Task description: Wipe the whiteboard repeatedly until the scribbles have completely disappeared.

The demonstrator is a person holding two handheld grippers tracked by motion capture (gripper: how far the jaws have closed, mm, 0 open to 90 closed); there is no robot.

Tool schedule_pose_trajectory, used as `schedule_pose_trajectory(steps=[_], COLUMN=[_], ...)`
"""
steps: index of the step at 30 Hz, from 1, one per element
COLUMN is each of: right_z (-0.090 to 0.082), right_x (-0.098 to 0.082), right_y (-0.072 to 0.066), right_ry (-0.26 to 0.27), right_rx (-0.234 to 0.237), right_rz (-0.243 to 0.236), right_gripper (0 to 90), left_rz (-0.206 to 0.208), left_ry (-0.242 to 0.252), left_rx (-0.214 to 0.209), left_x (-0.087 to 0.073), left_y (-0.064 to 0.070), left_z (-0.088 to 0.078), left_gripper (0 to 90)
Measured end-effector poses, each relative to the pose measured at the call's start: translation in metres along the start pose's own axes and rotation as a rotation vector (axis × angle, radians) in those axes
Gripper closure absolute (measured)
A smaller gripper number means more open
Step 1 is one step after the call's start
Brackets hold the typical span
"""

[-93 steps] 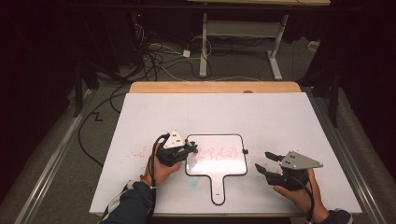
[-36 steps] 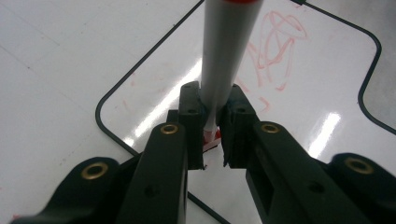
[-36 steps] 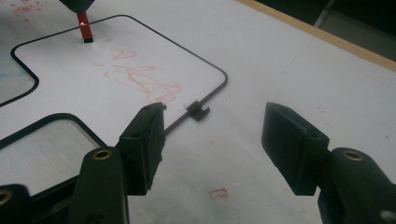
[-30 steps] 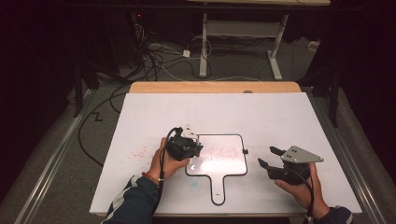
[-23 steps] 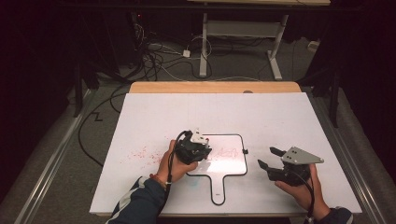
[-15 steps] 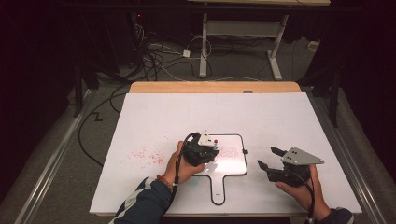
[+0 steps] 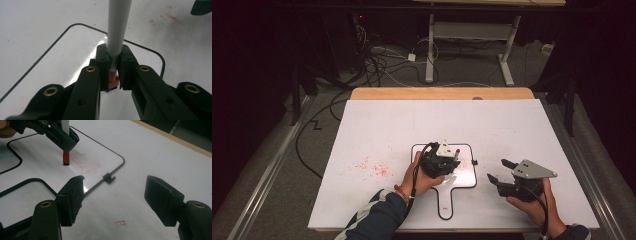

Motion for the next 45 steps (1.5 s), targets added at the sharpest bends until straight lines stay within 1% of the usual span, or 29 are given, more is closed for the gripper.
schedule_pose_trajectory(steps=[3, 5, 6, 9, 10, 11, 14, 17, 18, 19, 20, 21, 22, 26, 30, 31, 32, 33, 35, 36, 37, 38, 39, 40, 41, 42, 43, 44, 45], right_z=[-0.001, -0.002, -0.003, -0.004, -0.004, -0.004, -0.005, -0.006, -0.006, -0.006, -0.006, -0.006, -0.006, -0.005, -0.004, -0.004, -0.004, -0.003, -0.003, -0.003, -0.003, -0.003, -0.004, -0.004, -0.004, -0.004, -0.004, -0.005, -0.005], right_x=[-0.001, -0.001, -0.001, -0.001, -0.001, -0.002, -0.001, -0.001, -0.001, -0.001, -0.001, -0.001, 0.0, 0.001, 0.001, 0.001, 0.001, 0.001, 0.001, 0.001, 0.001, 0.001, 0.001, 0.001, 0.001, 0.001, 0.0, 0.0, 0.0], right_y=[0.001, 0.001, 0.0, 0.0, 0.0, 0.0, 0.0, 0.0, 0.0, 0.0, 0.0, 0.0, 0.0, -0.001, -0.002, -0.002, -0.002, -0.002, -0.002, -0.002, -0.002, -0.002, -0.002, -0.002, -0.002, -0.002, -0.001, -0.001, -0.001], right_ry=[-0.005, -0.005, -0.002, -0.003, -0.004, -0.005, -0.005, -0.001, -0.002, -0.002, -0.002, -0.002, -0.003, -0.005, -0.008, -0.009, -0.009, -0.01, -0.01, -0.009, -0.01, -0.01, -0.009, -0.009, -0.007, -0.007, -0.008, -0.008, -0.01], right_rx=[-0.002, -0.006, -0.006, -0.014, -0.014, -0.014, -0.022, -0.022, -0.024, -0.025, -0.025, -0.025, -0.029, -0.029, -0.032, -0.032, -0.032, -0.029, -0.03, -0.029, -0.027, -0.027, -0.026, -0.026, -0.027, -0.029, -0.028, -0.029, -0.031], right_rz=[-0.007, -0.005, -0.005, -0.01, -0.012, -0.013, -0.017, -0.02, -0.026, -0.028, -0.027, -0.027, -0.028, -0.042, -0.054, -0.054, -0.054, -0.052, -0.053, -0.053, -0.055, -0.055, -0.057, -0.057, -0.056, -0.055, -0.054, -0.052, -0.055], right_gripper=[32.4, 32.4, 32.4, 32.5, 32.5, 32.6, 32.6, 32.7, 32.8, 32.8, 32.7, 32.7, 32.8, 32.7, 32.7, 32.7, 32.7, 32.8, 32.8, 32.8, 32.8, 32.8, 32.8, 32.8, 32.8, 32.8, 32.8, 32.8, 32.8], left_rz=[0.015, 0.054, 0.054, 0.058, 0.059, 0.059, 0.069, 0.053, 0.01, 0.01, -0.021, -0.021, 0.001, -0.06, -0.064, -0.086, -0.086, -0.092, -0.078, -0.058, -0.043, -0.043, -0.025, -0.053, -0.031, -0.035, -0.006, -0.032, -0.033], left_ry=[0.008, 0.003, 0.003, -0.008, -0.017, -0.017, -0.034, -0.045, -0.039, -0.039, -0.032, -0.032, -0.04, -0.008, 0.01, 0.035, 0.035, 0.046, 0.062, 0.074, 0.077, 0.077, 0.075, 0.083, 0.074, 0.074, 0.064, 0.065, 0.061], left_rx=[-0.009, -0.004, -0.004, 0.0, 0.018, 0.018, 0.053, 0.079, 0.104, 0.104, 0.123, 0.123, 0.134, 0.167, 0.179, 0.158, 0.158, 0.147, 0.132, 0.111, 0.101, 0.101, 0.097, 0.089, 0.094, 0.089, 0.096, 0.097, 0.113], left_x=[0.001, 0.0, 0.0, -0.004, -0.009, -0.009, -0.016, -0.024, -0.031, -0.031, -0.037, -0.037, -0.04, -0.048, -0.047, -0.046, -0.046, -0.044, -0.038, -0.031, -0.028, -0.028, -0.026, -0.025, -0.025, -0.025, -0.026, -0.027, -0.028], left_y=[0.004, 0.007, 0.007, 0.001, -0.006, -0.006, -0.016, -0.029, -0.037, -0.037, -0.05, -0.05, -0.059, -0.075, -0.073, -0.067, -0.067, -0.063, -0.053, -0.041, -0.036, -0.036, -0.031, -0.025, -0.025, -0.026, -0.031, -0.032, -0.036], left_z=[0.002, 0.0, 0.0, -0.006, -0.01, -0.01, -0.019, -0.028, -0.032, -0.032, -0.037, -0.037, -0.04, -0.043, -0.04, -0.036, -0.036, -0.033, -0.026, -0.018, -0.016, -0.016, -0.014, -0.012, -0.013, -0.013, -0.015, -0.015, -0.017], left_gripper=[78.7, 78.7, 78.7, 78.7, 78.7, 78.7, 78.7, 78.8, 78.7, 78.7, 78.7, 78.7, 78.7, 78.7, 78.8, 78.7, 78.8, 78.8, 78.8, 78.7, 78.7, 78.7, 78.7, 78.7, 78.7, 78.7, 78.7, 78.7, 78.7])
Point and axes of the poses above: each handheld gripper's, and its own axes: z roughly forward along the jaws, x roughly out of its top, y roughly to its right, the point moved 4 cm from there along z, roughly forward along the jaws, and after that the axes turned 12 degrees about x, right-handed, at the moved point
